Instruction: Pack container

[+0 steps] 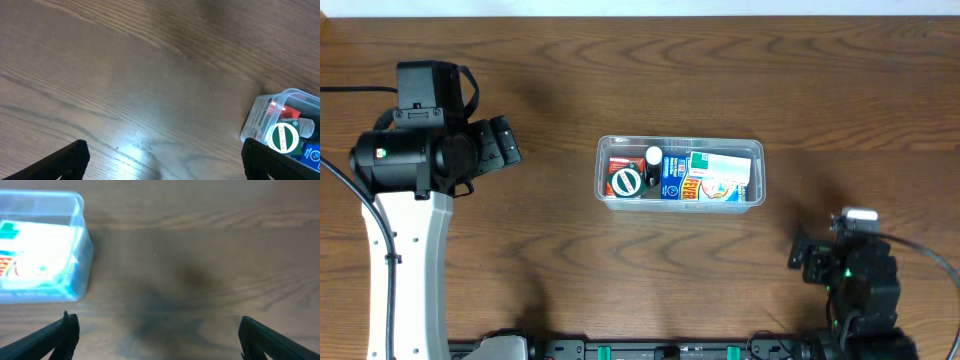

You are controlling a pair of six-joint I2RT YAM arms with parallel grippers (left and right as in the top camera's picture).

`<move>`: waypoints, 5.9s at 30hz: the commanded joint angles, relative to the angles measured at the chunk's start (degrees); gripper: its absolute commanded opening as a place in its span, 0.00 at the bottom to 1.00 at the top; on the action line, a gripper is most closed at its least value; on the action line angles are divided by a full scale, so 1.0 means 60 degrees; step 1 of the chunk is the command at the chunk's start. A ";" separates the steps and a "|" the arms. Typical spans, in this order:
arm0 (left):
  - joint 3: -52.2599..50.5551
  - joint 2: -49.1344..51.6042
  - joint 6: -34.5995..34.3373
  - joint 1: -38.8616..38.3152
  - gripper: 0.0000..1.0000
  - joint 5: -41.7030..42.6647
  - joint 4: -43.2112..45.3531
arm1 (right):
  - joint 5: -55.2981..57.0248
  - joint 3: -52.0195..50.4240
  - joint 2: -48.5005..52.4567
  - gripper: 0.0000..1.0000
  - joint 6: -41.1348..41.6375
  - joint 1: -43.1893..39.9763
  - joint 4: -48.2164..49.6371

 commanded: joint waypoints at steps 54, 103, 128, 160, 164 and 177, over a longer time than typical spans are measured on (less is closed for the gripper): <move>0.0164 0.0007 0.0131 0.0036 0.98 -0.0120 -0.0029 | -0.0044 -0.1989 -0.2557 0.99 -0.0189 -0.0426 -0.0951; -1.2979 -1.1653 -0.1173 -0.0623 0.98 0.0477 0.7209 | -0.0044 -0.1989 -0.2557 0.99 -0.0189 -0.0426 -0.0954; -1.3533 -1.2866 -0.1169 -0.0623 0.98 0.0466 0.7209 | -0.0044 -0.1989 -0.2557 0.99 -0.0189 -0.0426 -0.0954; -1.3533 -1.2866 -0.1169 -0.0623 0.98 0.0470 0.7209 | -0.0044 -0.1989 -0.2557 0.99 -0.0189 -0.0426 -0.0951; -1.3533 -1.2866 -0.1169 -0.0623 0.98 0.0470 0.7209 | -0.0044 -0.1989 -0.2557 0.99 -0.0189 -0.0426 -0.0951; -1.3533 -1.2866 -0.1169 -0.0623 0.98 0.0470 0.7209 | -0.0044 -0.1989 -0.2557 0.99 -0.0189 -0.0426 -0.0951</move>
